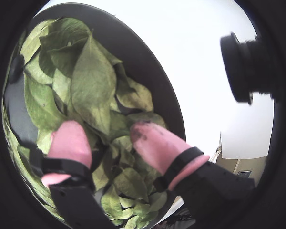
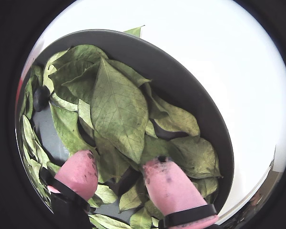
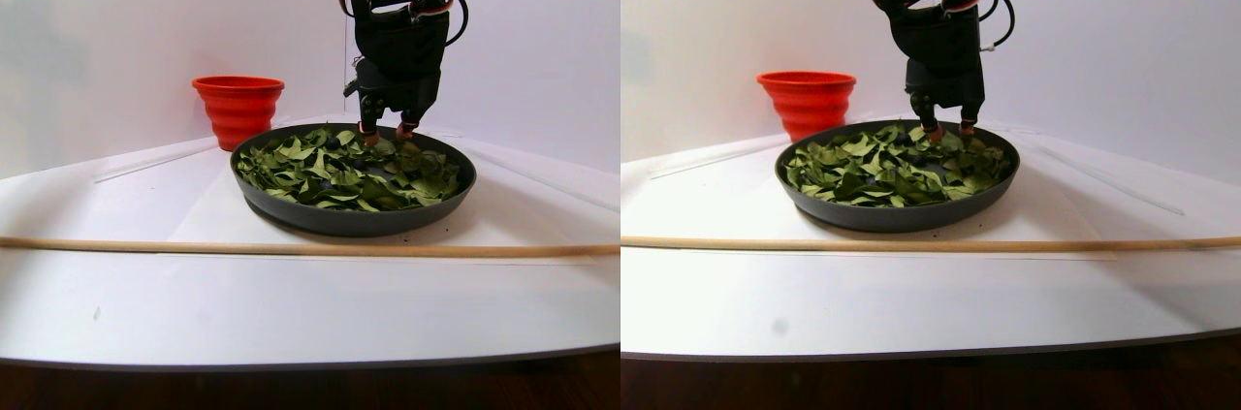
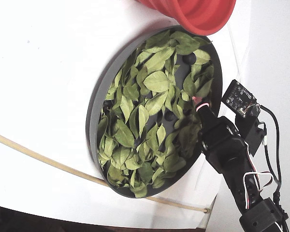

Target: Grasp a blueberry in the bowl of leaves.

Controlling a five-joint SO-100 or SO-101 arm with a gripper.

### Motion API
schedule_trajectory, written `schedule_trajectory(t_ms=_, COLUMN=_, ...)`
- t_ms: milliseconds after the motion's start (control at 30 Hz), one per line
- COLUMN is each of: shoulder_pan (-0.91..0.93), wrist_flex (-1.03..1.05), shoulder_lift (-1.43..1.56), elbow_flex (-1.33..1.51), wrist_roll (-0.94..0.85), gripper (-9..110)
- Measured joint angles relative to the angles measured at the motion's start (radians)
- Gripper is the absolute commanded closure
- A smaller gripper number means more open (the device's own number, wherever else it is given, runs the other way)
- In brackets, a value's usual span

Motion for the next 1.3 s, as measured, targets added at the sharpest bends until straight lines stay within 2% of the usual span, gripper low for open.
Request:
schedule_trajectory(t_ms=167, shoulder_pan=0.0, wrist_flex=0.037, shoulder_lift=0.043, elbow_flex=0.097, wrist_roll=0.034, gripper=83)
schedule_trajectory(t_ms=1300, shoulder_pan=-0.021, wrist_flex=0.166, shoulder_lift=0.23, elbow_flex=0.16, wrist_roll=0.13, gripper=83)
